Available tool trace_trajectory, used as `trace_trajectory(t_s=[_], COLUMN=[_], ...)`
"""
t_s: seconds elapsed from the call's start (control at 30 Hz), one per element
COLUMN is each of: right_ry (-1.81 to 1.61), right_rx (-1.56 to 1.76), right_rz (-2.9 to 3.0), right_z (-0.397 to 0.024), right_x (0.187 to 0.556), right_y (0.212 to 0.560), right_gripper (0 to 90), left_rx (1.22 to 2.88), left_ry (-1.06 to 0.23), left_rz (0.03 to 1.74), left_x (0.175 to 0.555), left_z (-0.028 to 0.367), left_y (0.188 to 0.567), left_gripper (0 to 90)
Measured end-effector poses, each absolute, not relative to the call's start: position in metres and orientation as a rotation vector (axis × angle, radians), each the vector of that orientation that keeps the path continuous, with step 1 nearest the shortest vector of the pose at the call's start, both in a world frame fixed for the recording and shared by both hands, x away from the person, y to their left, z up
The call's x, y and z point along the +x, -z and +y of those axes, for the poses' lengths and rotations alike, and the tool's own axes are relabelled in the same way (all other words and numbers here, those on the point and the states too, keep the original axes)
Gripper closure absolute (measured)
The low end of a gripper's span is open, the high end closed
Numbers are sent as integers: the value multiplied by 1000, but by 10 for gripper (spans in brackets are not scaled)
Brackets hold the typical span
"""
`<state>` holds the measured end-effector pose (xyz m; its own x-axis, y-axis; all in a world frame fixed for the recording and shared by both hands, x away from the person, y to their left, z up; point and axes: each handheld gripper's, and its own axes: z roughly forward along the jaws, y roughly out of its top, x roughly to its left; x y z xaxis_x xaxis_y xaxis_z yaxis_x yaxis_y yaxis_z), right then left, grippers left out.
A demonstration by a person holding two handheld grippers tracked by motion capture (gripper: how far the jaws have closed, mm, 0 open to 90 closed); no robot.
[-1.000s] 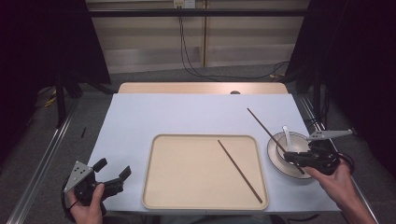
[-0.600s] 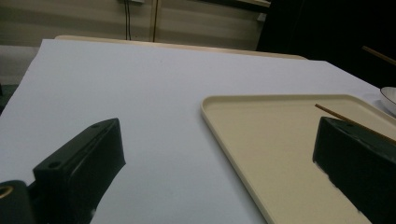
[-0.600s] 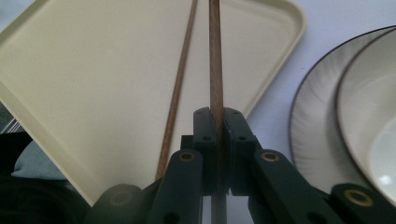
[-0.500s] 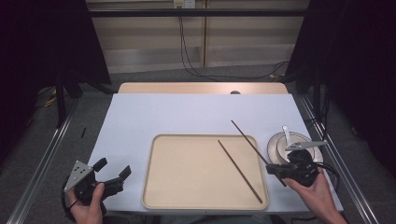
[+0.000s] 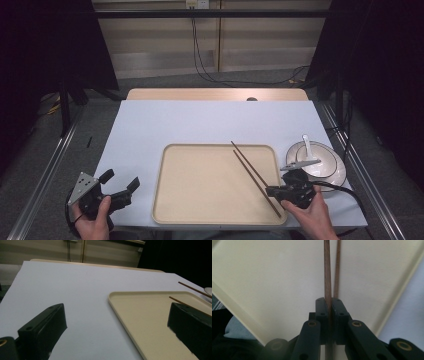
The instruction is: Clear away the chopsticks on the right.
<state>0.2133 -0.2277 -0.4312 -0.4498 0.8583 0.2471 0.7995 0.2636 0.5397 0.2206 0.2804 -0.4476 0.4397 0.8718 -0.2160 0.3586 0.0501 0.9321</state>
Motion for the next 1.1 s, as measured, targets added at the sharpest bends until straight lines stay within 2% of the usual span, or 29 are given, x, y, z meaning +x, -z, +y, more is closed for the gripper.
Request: trace_trajectory(t_s=[0.6,1.1], right_ry=[-845,-858], right_rx=[1595,1607], right_rz=[2455,2434], right_z=[-209,-207], right_x=[207,206], right_y=[458,458], right_gripper=[854,806], left_rx=[1536,1537], left_ry=[-549,-552], left_rz=[1126,1131], left_x=[220,219], left_z=[283,284], left_y=[448,448], left_gripper=[19,19])
